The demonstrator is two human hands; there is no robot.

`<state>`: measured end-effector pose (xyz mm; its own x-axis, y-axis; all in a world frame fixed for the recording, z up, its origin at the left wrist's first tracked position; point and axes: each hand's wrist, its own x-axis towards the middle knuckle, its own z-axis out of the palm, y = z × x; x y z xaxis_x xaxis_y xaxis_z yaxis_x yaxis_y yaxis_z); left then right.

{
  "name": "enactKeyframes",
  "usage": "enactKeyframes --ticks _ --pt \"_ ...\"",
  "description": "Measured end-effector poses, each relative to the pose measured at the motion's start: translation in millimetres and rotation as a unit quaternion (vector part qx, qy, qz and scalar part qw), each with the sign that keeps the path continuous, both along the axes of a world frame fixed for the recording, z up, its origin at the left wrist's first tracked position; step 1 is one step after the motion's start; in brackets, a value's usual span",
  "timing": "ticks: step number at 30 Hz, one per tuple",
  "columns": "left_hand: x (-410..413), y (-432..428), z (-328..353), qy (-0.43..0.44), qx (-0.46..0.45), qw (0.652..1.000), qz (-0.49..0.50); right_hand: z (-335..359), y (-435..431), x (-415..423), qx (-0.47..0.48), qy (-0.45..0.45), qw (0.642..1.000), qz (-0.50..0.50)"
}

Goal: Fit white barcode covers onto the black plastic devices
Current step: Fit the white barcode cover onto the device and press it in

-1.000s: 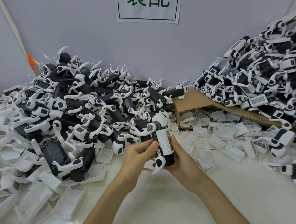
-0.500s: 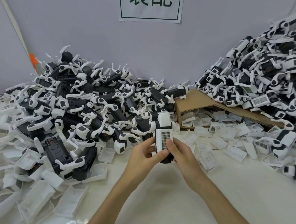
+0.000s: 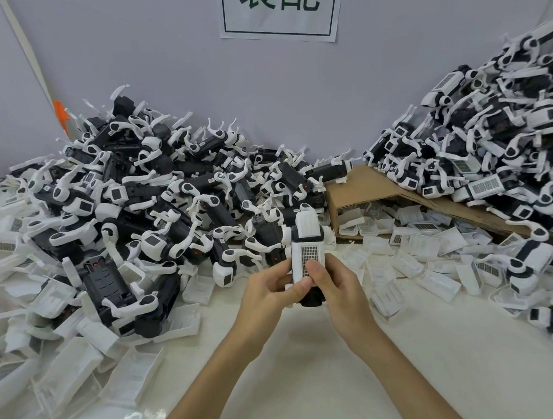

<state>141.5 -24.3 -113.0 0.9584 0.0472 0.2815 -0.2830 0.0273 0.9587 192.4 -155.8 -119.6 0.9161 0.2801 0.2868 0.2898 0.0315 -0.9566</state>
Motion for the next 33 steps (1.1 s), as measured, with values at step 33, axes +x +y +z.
enactKeyframes --ticks 33 --pt "14 24 -19 -0.132 0.450 0.864 0.184 1 -17 5 -0.266 -0.341 0.893 -0.126"
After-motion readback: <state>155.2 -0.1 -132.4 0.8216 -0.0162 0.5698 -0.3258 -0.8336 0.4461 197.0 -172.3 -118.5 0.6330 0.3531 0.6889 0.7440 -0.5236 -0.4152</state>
